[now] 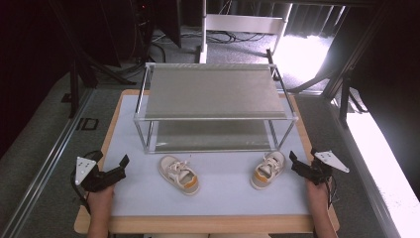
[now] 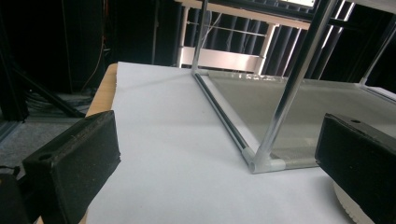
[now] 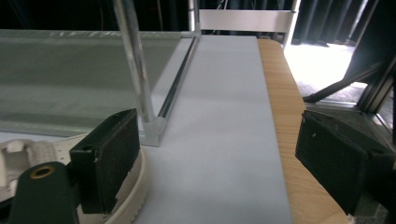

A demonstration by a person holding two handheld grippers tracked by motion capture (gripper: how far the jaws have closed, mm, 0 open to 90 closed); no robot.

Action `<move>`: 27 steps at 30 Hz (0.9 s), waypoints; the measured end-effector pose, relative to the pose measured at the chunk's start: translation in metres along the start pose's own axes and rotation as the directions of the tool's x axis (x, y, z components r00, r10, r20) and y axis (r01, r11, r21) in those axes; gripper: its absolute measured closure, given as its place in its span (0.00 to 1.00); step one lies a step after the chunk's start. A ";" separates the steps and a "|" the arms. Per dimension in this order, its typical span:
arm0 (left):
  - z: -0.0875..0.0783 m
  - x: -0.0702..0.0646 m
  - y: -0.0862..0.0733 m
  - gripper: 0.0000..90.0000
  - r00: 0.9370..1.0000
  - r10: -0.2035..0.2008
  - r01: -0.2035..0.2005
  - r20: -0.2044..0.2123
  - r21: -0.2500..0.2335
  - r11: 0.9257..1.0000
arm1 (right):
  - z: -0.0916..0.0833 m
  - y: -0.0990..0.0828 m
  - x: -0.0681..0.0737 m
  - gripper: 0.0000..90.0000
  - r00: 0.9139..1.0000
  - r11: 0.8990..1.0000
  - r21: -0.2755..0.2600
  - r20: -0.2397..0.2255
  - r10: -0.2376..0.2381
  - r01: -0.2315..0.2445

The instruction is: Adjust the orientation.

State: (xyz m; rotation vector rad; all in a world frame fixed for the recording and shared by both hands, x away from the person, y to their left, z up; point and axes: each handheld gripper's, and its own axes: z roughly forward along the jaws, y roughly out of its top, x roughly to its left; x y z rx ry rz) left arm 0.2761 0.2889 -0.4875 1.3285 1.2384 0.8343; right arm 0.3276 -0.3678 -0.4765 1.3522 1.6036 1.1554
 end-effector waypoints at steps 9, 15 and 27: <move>0.000 0.000 0.000 0.00 1.000 0.000 0.000 -0.004 -0.002 1.000 | 0.001 0.003 0.002 0.12 1.000 0.998 0.053 -0.001 -0.015 0.015; 0.001 0.002 0.000 0.00 1.000 -0.014 0.013 0.010 0.013 1.000 | -0.005 0.004 0.009 0.12 0.998 0.998 0.016 -0.036 -0.053 0.054; 0.007 -0.003 0.008 0.00 0.981 -0.011 -0.022 0.195 0.169 0.985 | -0.004 0.004 0.007 0.12 0.998 0.999 0.022 -0.060 -0.038 0.039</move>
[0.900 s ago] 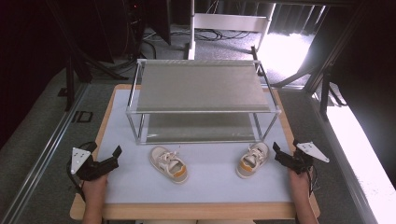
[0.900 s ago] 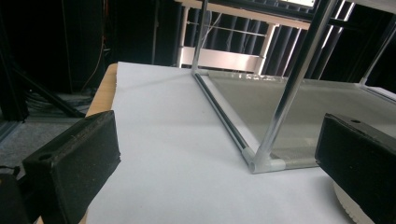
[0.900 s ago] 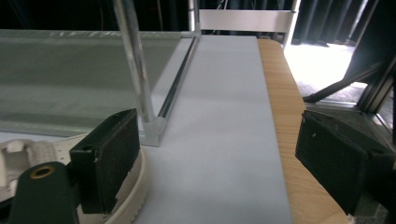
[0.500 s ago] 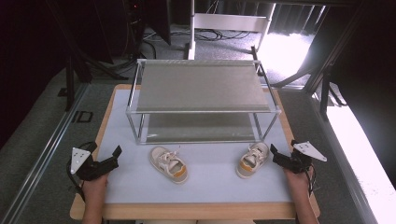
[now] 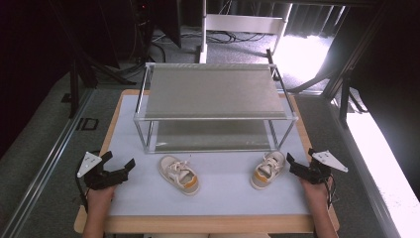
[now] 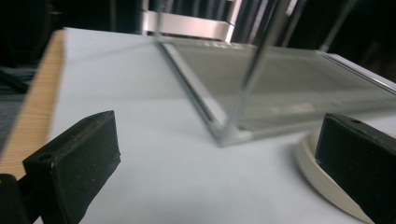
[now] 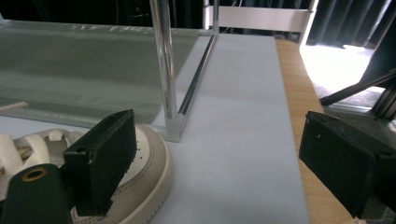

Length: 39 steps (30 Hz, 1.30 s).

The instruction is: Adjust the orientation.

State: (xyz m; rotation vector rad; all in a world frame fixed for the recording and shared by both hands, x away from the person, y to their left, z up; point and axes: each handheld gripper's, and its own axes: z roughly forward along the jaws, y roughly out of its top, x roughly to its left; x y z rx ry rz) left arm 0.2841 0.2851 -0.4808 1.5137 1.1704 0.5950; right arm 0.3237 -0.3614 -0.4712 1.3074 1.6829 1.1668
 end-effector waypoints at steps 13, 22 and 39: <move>0.002 -0.048 0.039 0.00 0.960 0.161 -0.189 0.228 0.109 0.976 | 0.003 0.000 0.001 0.12 1.000 1.000 0.025 -0.024 -0.002 0.002; 0.009 -0.078 0.058 0.02 0.920 0.239 -0.298 0.312 0.156 0.942 | 0.004 0.000 0.001 0.12 1.000 1.000 0.031 -0.029 0.003 -0.002; 0.027 -0.127 0.064 0.01 0.838 0.313 -0.467 0.446 0.292 0.835 | 0.005 0.000 0.001 0.12 0.999 0.999 0.045 -0.035 0.002 0.000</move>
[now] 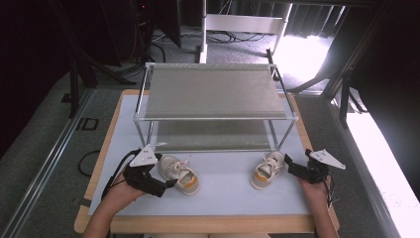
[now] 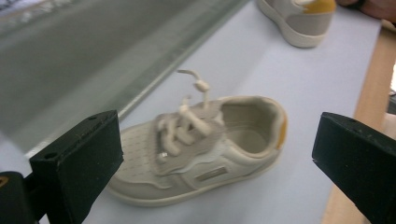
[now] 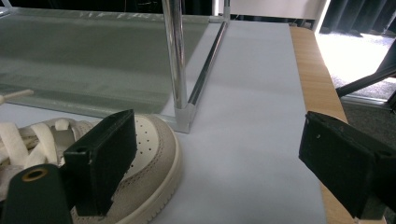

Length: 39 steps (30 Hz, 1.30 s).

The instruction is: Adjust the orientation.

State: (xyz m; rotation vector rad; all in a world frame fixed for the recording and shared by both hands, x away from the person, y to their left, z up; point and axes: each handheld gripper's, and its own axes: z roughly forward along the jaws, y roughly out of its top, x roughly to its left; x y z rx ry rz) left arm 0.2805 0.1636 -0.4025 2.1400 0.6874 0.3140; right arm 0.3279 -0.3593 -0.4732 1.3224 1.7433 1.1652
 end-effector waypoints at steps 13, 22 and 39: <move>0.023 -0.024 0.015 0.02 0.998 0.035 -0.042 0.057 0.136 0.990 | 0.001 0.000 0.000 0.12 1.000 1.000 0.008 -0.003 -0.002 0.002; 0.037 -0.034 0.024 0.06 0.994 0.035 -0.056 0.100 0.213 0.975 | 0.001 0.000 0.000 0.12 1.000 1.000 0.012 -0.009 -0.001 0.001; 0.065 -0.044 0.035 0.52 0.993 0.019 -0.062 0.118 0.374 0.926 | 0.002 0.000 0.001 0.14 1.000 1.000 0.014 -0.016 -0.009 0.009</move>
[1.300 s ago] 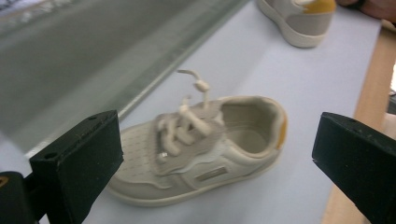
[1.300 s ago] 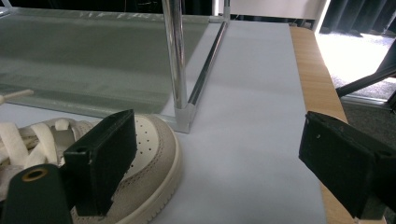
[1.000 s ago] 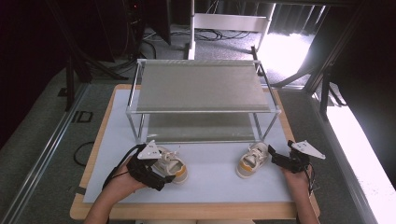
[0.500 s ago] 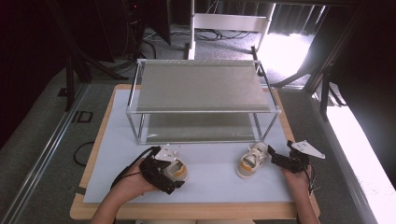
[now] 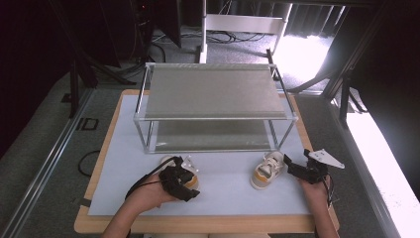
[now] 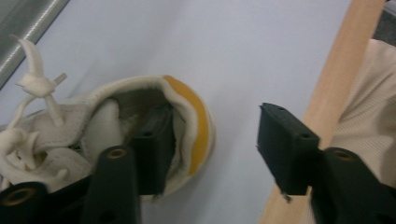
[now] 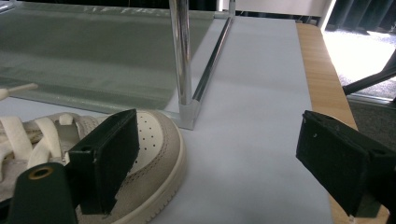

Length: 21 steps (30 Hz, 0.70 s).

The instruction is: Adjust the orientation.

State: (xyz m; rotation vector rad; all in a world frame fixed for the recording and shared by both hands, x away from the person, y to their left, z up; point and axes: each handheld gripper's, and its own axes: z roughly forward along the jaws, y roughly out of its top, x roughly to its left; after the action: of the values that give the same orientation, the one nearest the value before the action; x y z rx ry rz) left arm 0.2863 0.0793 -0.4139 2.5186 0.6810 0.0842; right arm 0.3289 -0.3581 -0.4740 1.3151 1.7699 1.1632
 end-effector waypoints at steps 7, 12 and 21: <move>0.009 0.003 0.007 0.65 1.000 -0.015 0.016 -0.015 0.067 0.998 | 0.000 0.000 0.000 0.14 1.000 1.000 -0.001 -0.003 0.001 -0.001; 0.013 0.005 0.007 0.79 0.999 -0.019 0.022 -0.026 0.093 0.995 | 0.000 0.000 0.000 0.14 1.000 1.000 0.003 -0.002 -0.005 0.005; 0.012 0.001 0.011 0.85 0.996 0.084 -0.084 0.006 0.132 0.988 | 0.000 0.000 0.000 0.14 1.000 1.000 0.005 -0.001 -0.006 0.006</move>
State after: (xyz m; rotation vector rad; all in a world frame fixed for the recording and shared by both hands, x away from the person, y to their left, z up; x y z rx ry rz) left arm 0.2947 0.0662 -0.4182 2.6747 0.5984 0.0699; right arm 0.3290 -0.3576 -0.4741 1.3113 1.7770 1.1567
